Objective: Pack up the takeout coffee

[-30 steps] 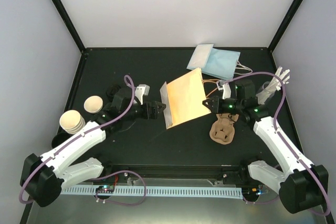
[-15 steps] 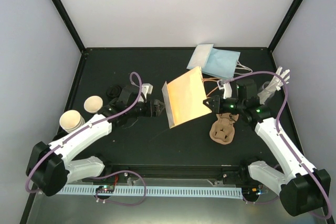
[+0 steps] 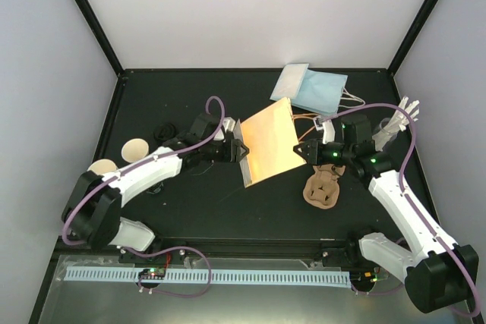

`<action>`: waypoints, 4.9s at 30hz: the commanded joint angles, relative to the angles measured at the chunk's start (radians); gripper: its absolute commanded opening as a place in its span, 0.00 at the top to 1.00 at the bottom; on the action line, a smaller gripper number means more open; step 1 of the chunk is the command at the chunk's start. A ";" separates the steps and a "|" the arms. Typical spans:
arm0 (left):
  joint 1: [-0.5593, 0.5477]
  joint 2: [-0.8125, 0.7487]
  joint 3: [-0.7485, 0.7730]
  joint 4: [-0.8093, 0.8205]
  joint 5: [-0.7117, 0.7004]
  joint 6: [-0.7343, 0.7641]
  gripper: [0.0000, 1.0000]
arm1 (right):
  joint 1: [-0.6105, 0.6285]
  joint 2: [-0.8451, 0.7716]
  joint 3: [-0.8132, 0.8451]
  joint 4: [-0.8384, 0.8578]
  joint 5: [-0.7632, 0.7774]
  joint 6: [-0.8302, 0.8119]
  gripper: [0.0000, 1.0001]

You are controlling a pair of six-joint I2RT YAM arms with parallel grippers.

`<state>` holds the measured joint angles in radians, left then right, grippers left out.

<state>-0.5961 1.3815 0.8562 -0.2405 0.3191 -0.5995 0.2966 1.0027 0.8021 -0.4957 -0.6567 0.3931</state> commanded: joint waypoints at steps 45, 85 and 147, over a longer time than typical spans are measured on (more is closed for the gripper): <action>0.043 -0.165 0.020 -0.194 -0.149 0.207 0.98 | 0.010 -0.112 0.034 -0.045 -0.061 0.028 0.49; 0.039 -0.130 0.026 -0.196 -0.213 0.245 0.98 | 0.084 -0.020 0.194 -0.050 -0.069 0.061 0.57; 0.040 -0.163 -0.012 -0.164 -0.191 0.204 0.99 | 0.113 -0.015 -0.176 0.251 0.003 0.271 0.46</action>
<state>-0.5575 1.2362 0.8421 -0.4328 0.0990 -0.3790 0.4046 0.9726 0.6781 -0.4229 -0.5968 0.5884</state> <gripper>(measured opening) 0.017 0.547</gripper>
